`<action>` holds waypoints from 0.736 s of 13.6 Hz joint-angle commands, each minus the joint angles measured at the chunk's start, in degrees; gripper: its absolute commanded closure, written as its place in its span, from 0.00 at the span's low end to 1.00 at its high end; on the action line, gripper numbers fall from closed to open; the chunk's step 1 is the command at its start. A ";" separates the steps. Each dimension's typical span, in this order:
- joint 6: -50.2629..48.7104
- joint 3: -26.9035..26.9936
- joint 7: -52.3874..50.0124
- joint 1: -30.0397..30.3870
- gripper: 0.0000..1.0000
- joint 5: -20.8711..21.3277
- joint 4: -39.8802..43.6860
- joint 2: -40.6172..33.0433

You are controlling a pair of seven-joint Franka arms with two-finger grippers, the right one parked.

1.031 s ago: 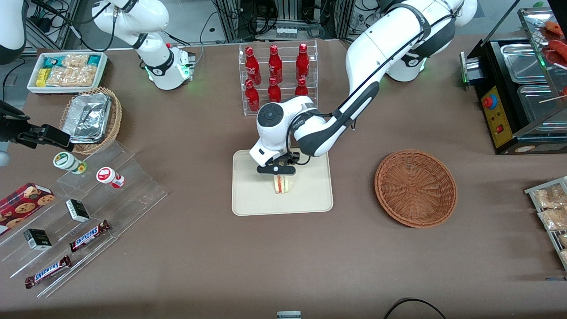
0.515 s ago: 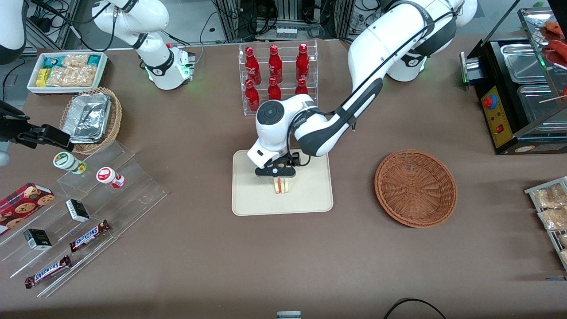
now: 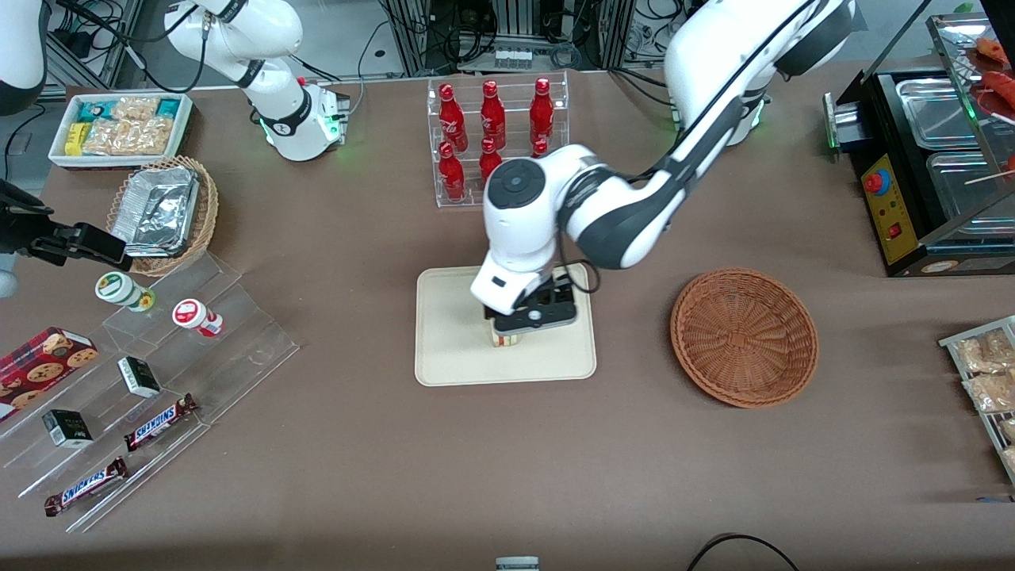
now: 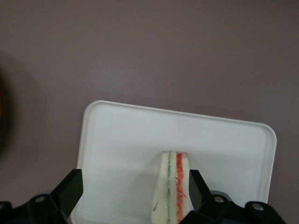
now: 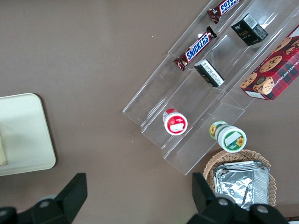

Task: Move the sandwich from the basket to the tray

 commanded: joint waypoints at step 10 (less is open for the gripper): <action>-17.68 -0.22 28.19 22.33 0.00 -17.01 -2.00 -17.35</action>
